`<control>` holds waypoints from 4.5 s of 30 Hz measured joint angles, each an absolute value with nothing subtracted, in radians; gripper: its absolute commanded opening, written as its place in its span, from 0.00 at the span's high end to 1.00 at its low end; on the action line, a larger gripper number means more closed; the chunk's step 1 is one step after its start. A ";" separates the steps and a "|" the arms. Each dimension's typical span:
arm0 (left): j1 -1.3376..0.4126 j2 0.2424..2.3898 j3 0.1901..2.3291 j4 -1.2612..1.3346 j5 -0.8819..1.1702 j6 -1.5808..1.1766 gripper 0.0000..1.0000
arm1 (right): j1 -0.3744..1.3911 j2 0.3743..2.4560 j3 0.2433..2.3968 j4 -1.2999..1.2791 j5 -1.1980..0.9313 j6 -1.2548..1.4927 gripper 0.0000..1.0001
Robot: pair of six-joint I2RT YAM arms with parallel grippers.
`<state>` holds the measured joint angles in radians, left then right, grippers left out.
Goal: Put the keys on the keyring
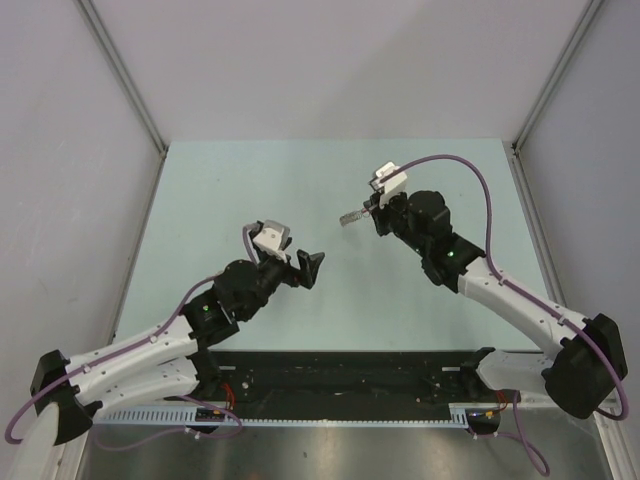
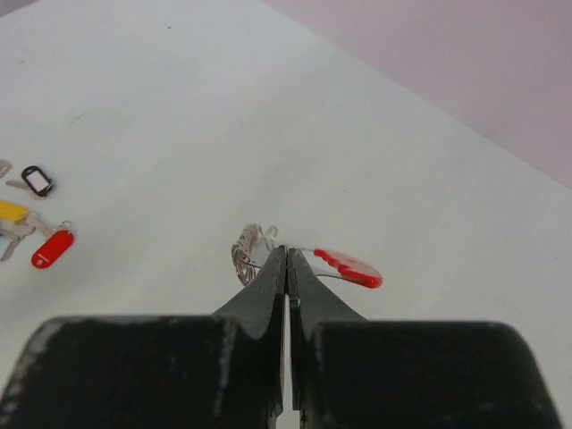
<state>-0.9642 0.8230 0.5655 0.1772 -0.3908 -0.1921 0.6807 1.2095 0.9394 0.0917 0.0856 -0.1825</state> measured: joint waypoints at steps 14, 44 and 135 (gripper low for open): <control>-0.904 0.805 0.540 0.300 -0.228 -0.071 0.18 | 0.555 1.172 0.747 0.219 -0.485 -0.158 1.00; -0.653 1.080 0.561 0.456 0.657 0.112 0.42 | 0.532 1.090 0.702 0.233 -0.879 -0.249 1.00; -0.655 1.184 0.619 0.470 0.638 -0.028 1.00 | 0.525 1.113 0.769 0.072 -0.670 0.258 0.63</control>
<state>-0.6552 1.1835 0.6189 0.4702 0.6380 -0.0277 0.5251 1.1130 0.7689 0.0715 -0.6701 0.2581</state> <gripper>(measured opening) 0.008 0.410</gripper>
